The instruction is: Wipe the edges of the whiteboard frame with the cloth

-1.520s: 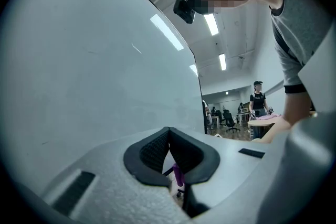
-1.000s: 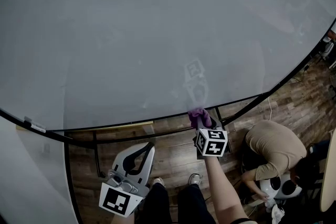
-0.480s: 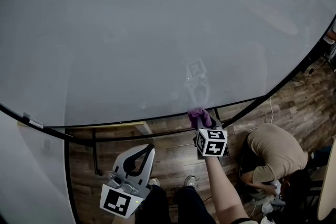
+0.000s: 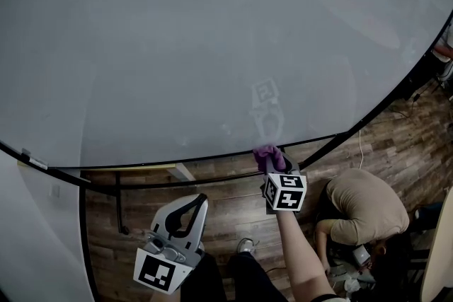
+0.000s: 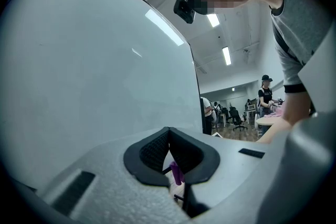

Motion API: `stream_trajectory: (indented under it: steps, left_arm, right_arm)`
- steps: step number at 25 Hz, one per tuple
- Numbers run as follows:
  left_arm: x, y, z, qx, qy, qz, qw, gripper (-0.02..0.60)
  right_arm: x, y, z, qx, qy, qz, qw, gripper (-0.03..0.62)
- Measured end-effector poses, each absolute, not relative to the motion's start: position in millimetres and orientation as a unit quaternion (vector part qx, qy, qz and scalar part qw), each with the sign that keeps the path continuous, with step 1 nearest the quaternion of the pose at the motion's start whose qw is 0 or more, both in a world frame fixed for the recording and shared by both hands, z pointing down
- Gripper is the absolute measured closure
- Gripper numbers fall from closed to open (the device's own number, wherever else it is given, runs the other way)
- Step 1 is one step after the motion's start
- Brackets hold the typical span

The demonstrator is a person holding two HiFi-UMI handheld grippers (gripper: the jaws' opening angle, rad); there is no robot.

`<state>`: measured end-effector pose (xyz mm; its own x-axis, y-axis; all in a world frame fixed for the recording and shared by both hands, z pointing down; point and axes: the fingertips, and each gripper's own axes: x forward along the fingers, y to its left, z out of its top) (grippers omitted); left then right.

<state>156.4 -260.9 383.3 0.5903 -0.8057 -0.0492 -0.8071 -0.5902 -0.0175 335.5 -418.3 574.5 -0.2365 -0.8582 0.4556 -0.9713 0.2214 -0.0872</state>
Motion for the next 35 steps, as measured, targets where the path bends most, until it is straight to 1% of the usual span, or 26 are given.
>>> stream_trajectory:
  steps: [18, 35]
  left_arm:
    - [245, -280, 386, -0.900, 0.436, 0.019, 0.022, 0.565]
    - [286, -291, 386, -0.904, 0.428, 0.009, 0.026, 0.565]
  right_arm:
    - [432, -435, 571, 0.611, -0.758, 0.171, 0.152, 0.516]
    - [517, -445, 571, 0.653, -0.724, 0.178, 0.135, 0.516]
